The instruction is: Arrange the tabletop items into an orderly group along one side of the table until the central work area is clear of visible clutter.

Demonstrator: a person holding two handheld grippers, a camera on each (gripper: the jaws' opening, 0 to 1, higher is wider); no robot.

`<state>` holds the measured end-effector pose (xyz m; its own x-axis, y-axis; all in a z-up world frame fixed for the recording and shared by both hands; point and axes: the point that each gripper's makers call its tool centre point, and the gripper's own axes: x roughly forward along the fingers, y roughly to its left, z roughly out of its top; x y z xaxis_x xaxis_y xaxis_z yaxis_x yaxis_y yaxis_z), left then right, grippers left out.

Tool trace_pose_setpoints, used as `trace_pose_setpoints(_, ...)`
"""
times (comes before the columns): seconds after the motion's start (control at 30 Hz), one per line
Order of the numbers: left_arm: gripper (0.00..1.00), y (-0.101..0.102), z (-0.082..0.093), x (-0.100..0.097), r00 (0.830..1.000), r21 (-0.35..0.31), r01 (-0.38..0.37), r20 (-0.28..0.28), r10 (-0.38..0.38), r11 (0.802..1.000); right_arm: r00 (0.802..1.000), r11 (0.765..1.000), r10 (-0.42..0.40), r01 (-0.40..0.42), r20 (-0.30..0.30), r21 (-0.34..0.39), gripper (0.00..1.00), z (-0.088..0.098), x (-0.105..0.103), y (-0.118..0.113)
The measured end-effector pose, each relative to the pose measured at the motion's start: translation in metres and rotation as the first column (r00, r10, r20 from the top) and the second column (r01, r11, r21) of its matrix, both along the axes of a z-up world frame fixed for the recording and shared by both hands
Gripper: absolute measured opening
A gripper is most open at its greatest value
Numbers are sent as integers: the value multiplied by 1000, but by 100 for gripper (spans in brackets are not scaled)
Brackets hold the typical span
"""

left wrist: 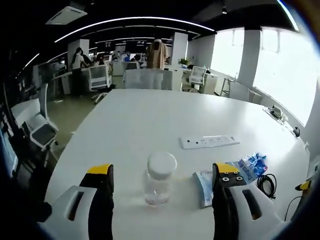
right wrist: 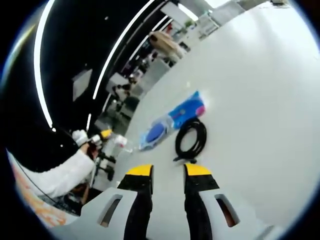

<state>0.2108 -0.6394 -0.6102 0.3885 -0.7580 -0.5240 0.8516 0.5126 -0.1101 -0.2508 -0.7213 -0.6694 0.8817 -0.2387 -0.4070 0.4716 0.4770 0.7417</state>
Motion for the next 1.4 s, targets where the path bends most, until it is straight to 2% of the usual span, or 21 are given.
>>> trace_pose_setpoints(0.2,84,20,-2,-24,1000,1,8,-8,-8,1000,1000,1000,16,-16,-3,-8,21,0,-1,4)
trace_pose_setpoints(0.4,85,45,-7,-43,1000,2,1,-16,-1,1000,998,998,49,-50,-32,-40,22,-2,0,8)
trace_pose_setpoints(0.6,87,70,-23,-68,999,16,7,-50,-6,1000,979,975,135,-159,-155,-155,26,-9,0,12)
trace_pose_setpoints(0.7,88,80,-32,-84,996,11,14,-87,-13,1000,971,967,156,-187,-183,-171,30,-11,3,14)
trace_pose_setpoints(0.87,92,95,-49,-112,994,39,32,-107,-28,999,948,943,191,-249,-255,-220,41,-16,4,16)
trace_pose_setpoints(1.03,95,106,-64,-141,988,40,48,-151,-41,998,944,942,199,-258,-263,-214,44,-18,4,17)
trace_pose_setpoints(1.2,94,113,-75,-156,982,42,35,-187,-27,998,943,943,204,-262,-263,-207,44,-21,3,17)
trace_pose_setpoints(1.4,94,115,-80,-168,983,61,75,-174,-63,995,944,943,203,-260,-258,-207,44,-19,1,16)
